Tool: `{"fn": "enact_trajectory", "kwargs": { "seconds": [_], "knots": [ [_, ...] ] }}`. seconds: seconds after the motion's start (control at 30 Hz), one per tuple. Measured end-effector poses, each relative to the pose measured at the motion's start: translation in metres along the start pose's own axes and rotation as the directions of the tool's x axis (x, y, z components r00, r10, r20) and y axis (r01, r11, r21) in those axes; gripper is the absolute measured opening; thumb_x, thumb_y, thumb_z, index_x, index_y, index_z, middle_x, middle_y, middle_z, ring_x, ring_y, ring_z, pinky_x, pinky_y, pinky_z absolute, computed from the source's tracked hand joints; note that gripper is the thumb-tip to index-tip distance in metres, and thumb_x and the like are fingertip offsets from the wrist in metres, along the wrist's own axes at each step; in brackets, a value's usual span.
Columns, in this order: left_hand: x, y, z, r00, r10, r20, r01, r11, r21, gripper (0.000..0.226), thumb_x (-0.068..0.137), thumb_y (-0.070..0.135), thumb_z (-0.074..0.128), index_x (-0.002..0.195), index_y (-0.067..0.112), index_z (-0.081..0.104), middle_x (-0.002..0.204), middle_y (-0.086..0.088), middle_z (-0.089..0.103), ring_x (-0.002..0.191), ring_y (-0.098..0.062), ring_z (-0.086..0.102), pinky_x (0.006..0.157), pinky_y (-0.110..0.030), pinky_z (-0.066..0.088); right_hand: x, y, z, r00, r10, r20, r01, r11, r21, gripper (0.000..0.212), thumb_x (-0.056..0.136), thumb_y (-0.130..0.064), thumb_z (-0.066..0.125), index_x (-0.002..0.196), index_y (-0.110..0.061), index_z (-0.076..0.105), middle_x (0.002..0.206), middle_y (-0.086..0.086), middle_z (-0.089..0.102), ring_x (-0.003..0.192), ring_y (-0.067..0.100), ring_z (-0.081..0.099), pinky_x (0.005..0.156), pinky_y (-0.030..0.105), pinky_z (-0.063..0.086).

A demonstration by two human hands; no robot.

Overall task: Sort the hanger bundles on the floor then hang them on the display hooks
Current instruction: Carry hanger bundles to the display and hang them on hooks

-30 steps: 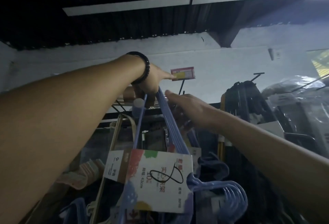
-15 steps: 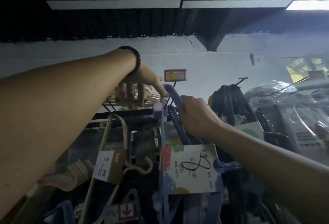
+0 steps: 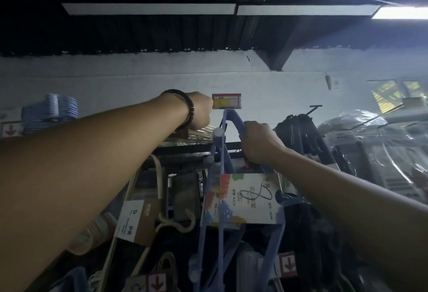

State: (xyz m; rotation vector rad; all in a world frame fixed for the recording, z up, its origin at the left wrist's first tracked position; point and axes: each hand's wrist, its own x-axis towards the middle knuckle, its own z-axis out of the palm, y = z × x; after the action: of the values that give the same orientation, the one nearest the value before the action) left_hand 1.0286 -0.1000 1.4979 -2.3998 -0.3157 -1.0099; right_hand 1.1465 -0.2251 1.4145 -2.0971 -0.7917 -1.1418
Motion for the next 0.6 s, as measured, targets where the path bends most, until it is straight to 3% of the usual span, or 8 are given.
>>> {"fn": "enact_trajectory", "kwargs": {
  "seconds": [0.1,0.23,0.37,0.43,0.6],
  "knots": [
    [-0.002,0.005,0.008,0.998,-0.019,-0.061,0.022,0.998,0.055,0.024,0.100,0.012,0.052,0.123,0.009,0.057,0.092,-0.009,0.062,0.074,-0.021,0.057,0.060,-0.032,0.045,0.006,0.001,0.011,0.999,-0.002,0.036,0.003,1.000,-0.008,0.007,0.103,-0.010,0.049,0.097,-0.008,0.052,0.075,0.004,0.052,0.061,0.015,0.050,0.046,0.026,0.033],
    [-0.006,0.011,0.014,0.989,-0.036,-0.140,0.045,0.997,0.060,0.037,0.099,0.011,0.056,0.135,0.009,0.046,0.087,-0.007,0.056,0.071,-0.020,0.057,0.054,-0.031,0.041,0.020,-0.001,0.025,0.998,-0.015,0.067,0.014,1.000,0.017,0.008,0.101,-0.011,0.053,0.099,-0.006,0.057,0.079,0.006,0.058,0.064,0.017,0.056,0.048,0.025,0.038],
    [-0.008,0.018,0.018,0.984,-0.059,-0.171,0.066,0.997,0.039,0.043,0.096,0.020,0.062,0.135,0.011,0.046,0.084,-0.003,0.050,0.070,-0.018,0.054,0.063,-0.035,0.049,0.038,-0.011,0.034,0.996,-0.045,0.082,0.045,0.999,0.006,0.008,0.097,-0.006,0.060,0.093,-0.009,0.053,0.078,0.004,0.056,0.063,0.014,0.054,0.047,0.023,0.036],
    [-0.008,0.021,0.020,0.981,-0.065,-0.185,0.072,0.997,0.031,0.044,0.096,0.020,0.063,0.135,0.011,0.045,0.083,-0.002,0.049,0.069,-0.017,0.051,0.063,-0.034,0.045,0.046,-0.014,0.036,0.996,-0.071,0.054,0.071,0.997,0.000,0.011,0.095,-0.005,0.064,0.096,-0.008,0.054,0.077,0.004,0.054,0.063,0.014,0.052,0.047,0.024,0.035],
    [-0.010,0.026,0.032,0.975,-0.088,-0.203,0.086,0.996,-0.019,0.050,0.094,0.018,0.064,0.137,0.008,0.041,0.097,-0.006,0.057,0.083,-0.023,0.060,0.069,-0.037,0.052,0.048,-0.004,0.062,0.996,-0.085,0.027,0.086,0.996,-0.036,0.015,0.095,-0.003,0.061,0.096,-0.011,0.048,0.075,0.004,0.051,0.061,0.016,0.049,0.049,0.026,0.037]
  ]
}}
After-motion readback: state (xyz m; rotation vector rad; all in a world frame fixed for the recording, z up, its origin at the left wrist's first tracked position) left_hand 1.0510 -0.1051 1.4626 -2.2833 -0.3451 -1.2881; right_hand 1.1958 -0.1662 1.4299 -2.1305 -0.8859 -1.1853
